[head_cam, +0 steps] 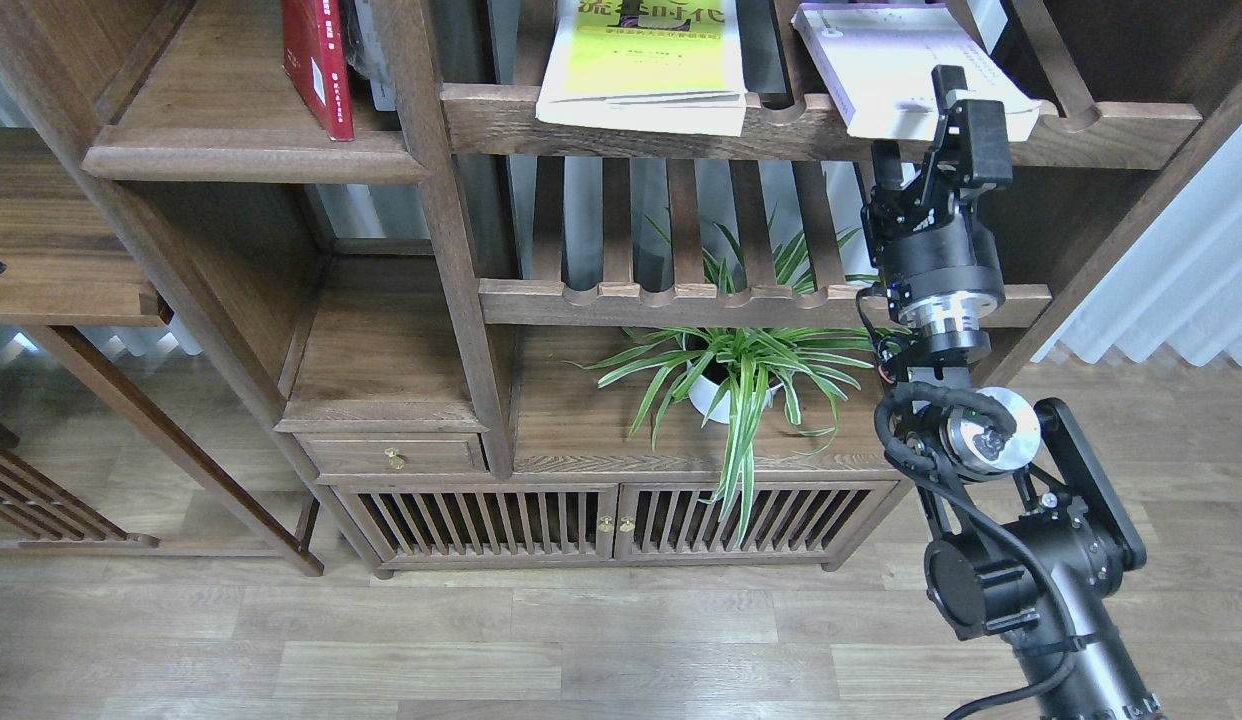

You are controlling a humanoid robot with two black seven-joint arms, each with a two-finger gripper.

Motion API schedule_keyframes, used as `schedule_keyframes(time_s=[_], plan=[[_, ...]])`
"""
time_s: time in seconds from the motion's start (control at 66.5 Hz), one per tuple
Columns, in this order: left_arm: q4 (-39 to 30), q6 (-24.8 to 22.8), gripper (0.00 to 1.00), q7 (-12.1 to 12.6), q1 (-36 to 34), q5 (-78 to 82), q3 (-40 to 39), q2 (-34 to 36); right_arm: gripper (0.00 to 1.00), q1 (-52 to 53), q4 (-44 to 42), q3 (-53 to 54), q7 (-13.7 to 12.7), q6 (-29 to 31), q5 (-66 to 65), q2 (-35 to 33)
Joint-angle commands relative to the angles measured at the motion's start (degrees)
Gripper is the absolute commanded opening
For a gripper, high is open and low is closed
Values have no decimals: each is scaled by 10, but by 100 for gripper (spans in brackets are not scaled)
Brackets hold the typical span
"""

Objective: Organize books on shelf
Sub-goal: 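Grasp the white book's edge with the right gripper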

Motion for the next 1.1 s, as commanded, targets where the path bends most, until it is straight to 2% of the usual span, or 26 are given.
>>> schedule_keyframes(time_s=[0.0,0.842,0.917,1.082], plan=[[0,0,100,0,0,1,0,0,99,7,-2,0,-1,0,-1,-5],[0,0,100,0,0,1,-1,0,96,27,-35,3,2,-1,-2,-6],[0,0,100,0,0,1,-1,0,91,27,-38,5,3,-1,-2,-6],[0,0,100,-1,0,1,-2,1,63,26,-41,26,5,-1,-1,-2]])
